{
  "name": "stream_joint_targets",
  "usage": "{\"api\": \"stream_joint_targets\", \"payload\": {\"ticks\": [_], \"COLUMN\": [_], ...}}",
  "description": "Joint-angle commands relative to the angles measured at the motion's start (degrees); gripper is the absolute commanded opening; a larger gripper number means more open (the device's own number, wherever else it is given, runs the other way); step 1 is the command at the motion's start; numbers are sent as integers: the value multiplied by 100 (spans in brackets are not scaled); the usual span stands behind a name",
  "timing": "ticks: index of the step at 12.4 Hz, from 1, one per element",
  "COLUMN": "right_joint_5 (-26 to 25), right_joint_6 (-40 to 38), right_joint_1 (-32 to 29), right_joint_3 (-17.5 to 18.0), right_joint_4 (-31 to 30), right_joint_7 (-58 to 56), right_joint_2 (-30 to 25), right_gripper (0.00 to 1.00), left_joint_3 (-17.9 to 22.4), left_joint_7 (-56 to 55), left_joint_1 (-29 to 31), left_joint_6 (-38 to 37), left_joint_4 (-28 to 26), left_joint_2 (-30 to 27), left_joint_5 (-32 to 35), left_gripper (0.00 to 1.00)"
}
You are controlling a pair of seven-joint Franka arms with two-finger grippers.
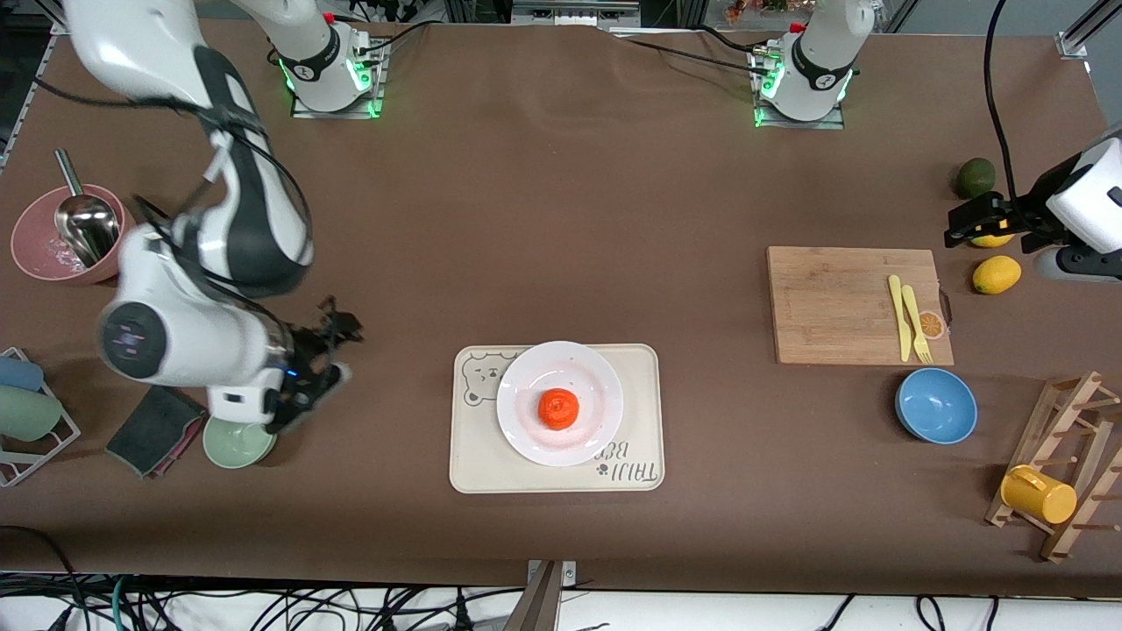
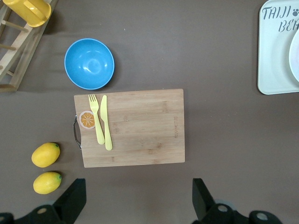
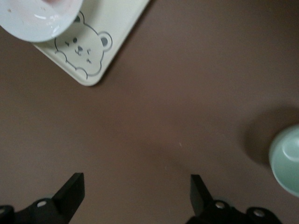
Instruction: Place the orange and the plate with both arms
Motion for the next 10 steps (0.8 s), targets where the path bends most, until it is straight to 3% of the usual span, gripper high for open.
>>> {"api": "stream_joint_targets", "payload": {"ticks": [1,4,6,9,10], "right_joint_5": [-477,-594,-734,-761,-726], "right_joint_6": [-993,-2021,-2104,-634,-210], "right_joint_1": [78,69,79,-569,-790], "right_joint_3": [-649,-871,-714,23,69], "right_joint_4": [-351,-202,-515,-2402,-2791], "right_joint_7": [65,799,1974,3017,2940], "right_joint_2": [-976,-1610,-2058,-3085,-3314], "right_gripper": [100,100,100,100,100], "left_joint_3": [-16,-16,-16,-16,-16], "left_joint_7": [96,96,96,96,96], "left_joint_1": [10,19,19,19,19], "left_joint_6": [-110,-110,-110,-110,-110], "left_joint_4": [72,72,63,63,63], "left_joint_2": [-25,-25,-25,-25,-25], "left_joint_5": [145,136,136,145,145], "left_gripper": [100,100,100,100,100]}}
